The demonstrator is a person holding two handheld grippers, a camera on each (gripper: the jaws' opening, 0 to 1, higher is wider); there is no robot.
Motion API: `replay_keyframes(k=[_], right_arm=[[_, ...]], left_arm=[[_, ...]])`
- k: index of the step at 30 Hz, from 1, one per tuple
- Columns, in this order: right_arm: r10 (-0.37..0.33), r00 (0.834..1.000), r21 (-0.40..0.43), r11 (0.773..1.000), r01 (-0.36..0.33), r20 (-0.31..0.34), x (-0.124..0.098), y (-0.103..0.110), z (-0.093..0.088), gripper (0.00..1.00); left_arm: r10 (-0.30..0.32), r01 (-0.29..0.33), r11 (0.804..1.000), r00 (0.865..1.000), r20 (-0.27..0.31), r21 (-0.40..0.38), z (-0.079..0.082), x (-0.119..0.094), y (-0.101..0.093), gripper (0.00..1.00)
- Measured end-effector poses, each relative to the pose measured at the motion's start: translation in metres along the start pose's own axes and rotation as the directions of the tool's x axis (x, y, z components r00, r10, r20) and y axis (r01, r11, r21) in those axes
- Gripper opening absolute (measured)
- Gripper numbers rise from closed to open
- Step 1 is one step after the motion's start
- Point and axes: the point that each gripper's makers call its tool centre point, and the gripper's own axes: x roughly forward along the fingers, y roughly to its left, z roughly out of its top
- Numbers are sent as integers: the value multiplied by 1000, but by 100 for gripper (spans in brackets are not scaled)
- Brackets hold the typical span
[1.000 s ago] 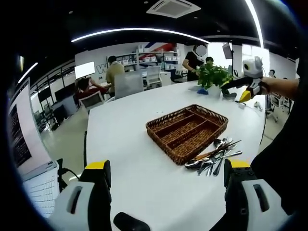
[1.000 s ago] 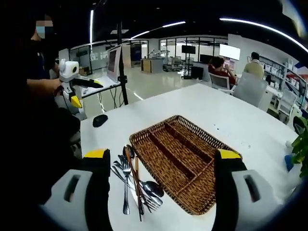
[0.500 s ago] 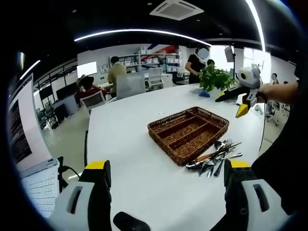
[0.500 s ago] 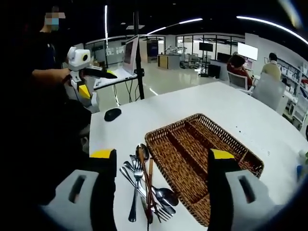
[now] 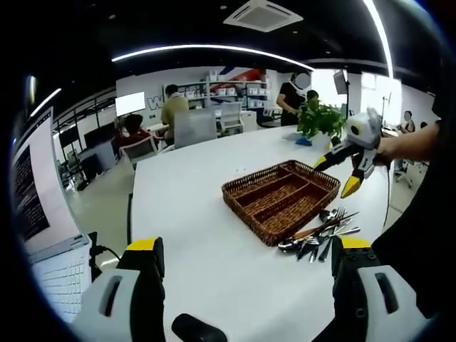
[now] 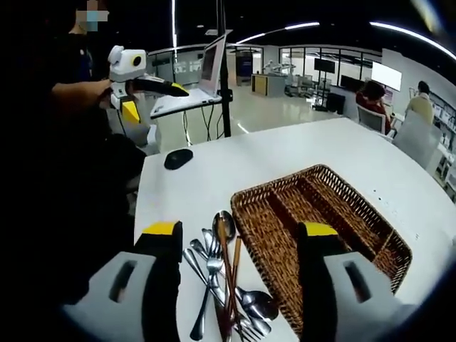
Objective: Arrange the knives, forks, and spoons in their matching storage slots by inserting each utensil handle-first until every utensil is classified and aligned in the correct compartment
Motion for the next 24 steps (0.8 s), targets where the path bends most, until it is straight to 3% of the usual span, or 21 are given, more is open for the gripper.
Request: replay_keyframes(k=[10,24], right_arm=[[27,1000,25,999,-27,-13,23,8,-17,58],[74,997,50,996,-73,-30,51,19,-35,45]], left_arm=[[-4,4,1000,1000,-7,1,-2,3,3,100],[8,-7,999,1000,10,-36,-6,-8,11,100]])
